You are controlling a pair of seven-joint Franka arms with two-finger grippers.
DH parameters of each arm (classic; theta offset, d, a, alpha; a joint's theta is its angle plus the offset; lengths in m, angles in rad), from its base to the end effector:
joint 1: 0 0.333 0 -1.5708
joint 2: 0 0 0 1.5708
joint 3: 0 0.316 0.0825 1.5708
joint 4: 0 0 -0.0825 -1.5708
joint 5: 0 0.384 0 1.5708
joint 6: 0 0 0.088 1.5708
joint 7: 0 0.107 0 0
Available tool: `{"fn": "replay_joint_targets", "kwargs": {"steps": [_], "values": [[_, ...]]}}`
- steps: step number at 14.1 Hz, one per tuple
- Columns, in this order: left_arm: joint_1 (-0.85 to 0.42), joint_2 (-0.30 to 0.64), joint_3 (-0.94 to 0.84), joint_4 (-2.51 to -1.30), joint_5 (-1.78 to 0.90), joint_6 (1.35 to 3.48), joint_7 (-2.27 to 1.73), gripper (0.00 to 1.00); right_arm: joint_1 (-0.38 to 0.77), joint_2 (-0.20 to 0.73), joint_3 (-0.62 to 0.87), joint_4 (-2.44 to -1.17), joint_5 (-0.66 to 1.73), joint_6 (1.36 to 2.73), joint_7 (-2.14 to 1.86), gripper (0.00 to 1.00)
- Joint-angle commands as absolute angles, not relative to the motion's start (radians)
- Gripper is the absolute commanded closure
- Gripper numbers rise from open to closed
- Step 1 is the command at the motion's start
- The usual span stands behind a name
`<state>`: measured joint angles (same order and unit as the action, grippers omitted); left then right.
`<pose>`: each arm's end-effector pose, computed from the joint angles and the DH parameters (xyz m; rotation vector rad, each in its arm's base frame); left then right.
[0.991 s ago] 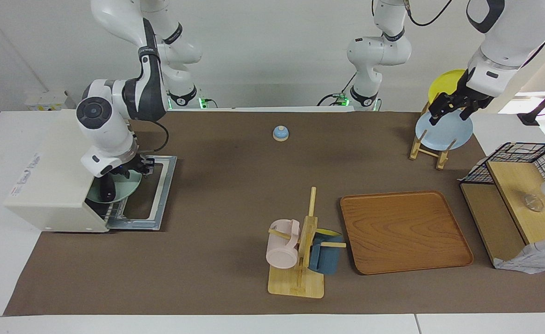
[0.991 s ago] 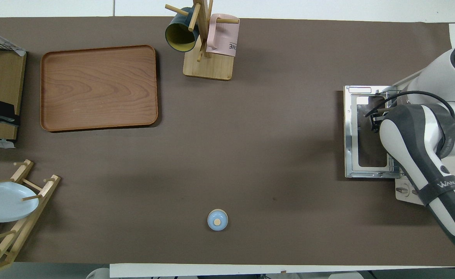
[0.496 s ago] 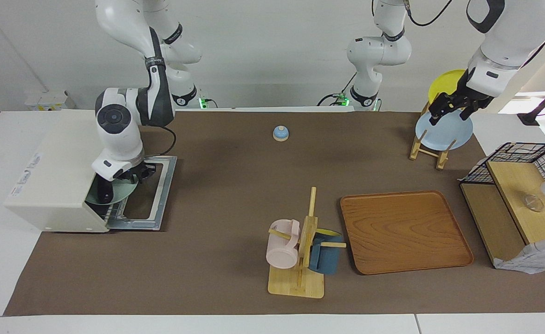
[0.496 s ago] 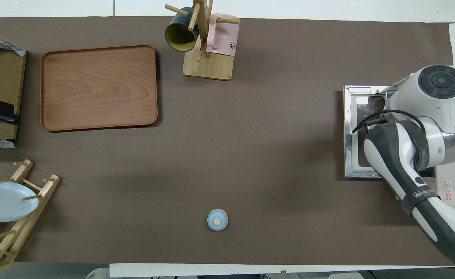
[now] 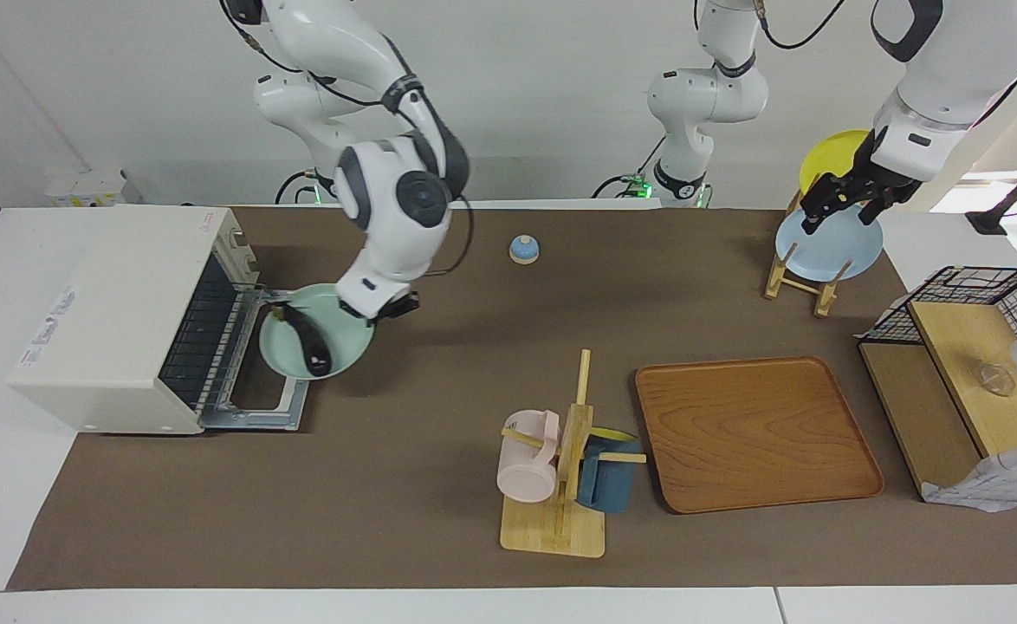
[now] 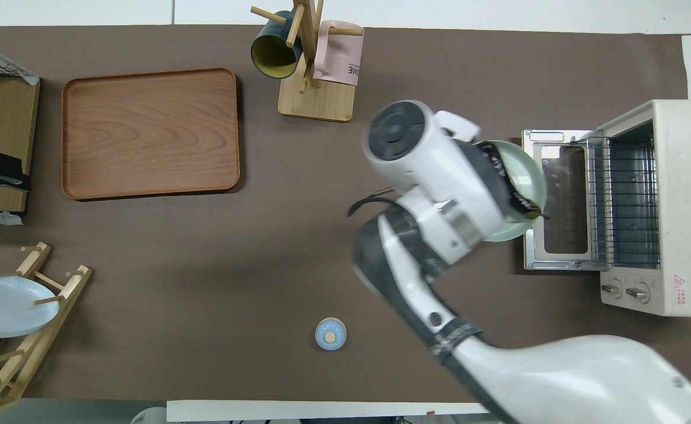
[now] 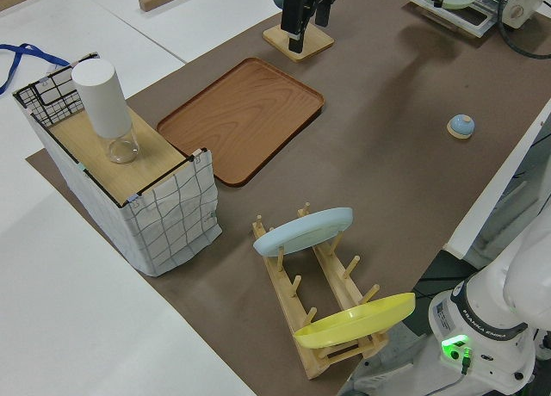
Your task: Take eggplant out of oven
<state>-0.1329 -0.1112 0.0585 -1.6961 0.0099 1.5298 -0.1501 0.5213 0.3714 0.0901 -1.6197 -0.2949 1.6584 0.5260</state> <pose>0.5129 -0.0354 0.6215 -3.1286 -0.1178 0.0854 0.5320 0.3308 0.3901 2.7360 0.2193 -0.1950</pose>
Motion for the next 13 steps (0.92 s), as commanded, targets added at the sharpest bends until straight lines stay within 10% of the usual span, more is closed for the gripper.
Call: {"fn": "replay_joint_targets", "kwargs": {"steps": [1, 4, 7, 11, 13], "values": [[-0.115, -0.127, 0.048, -1.703, -0.002, 1.514, -0.156, 0.0, 0.658, 0.68, 0.084, -1.23, -0.192, 1.577, 0.699, 1.0], [-0.115, -0.127, 0.048, -1.703, -0.002, 1.513, -0.156, 0.0, 0.696, 0.778, 0.11, -1.147, -0.152, 1.733, 0.875, 0.99], [-0.115, -0.127, 0.048, -1.703, -0.002, 1.514, -0.156, 0.0, 0.71, 0.767, 0.112, -1.155, -0.106, 1.848, 0.994, 0.52], [-0.167, -0.193, -0.011, -1.757, -0.021, 1.468, -0.182, 0.0, 0.504, 0.57, 0.114, -1.245, -0.091, 1.772, 0.713, 0.5], [-0.265, -0.253, -0.044, -1.956, -0.072, 1.709, -0.387, 0.0, 0.378, 0.409, 0.112, -1.513, -0.092, 1.767, 0.527, 0.69]]}}
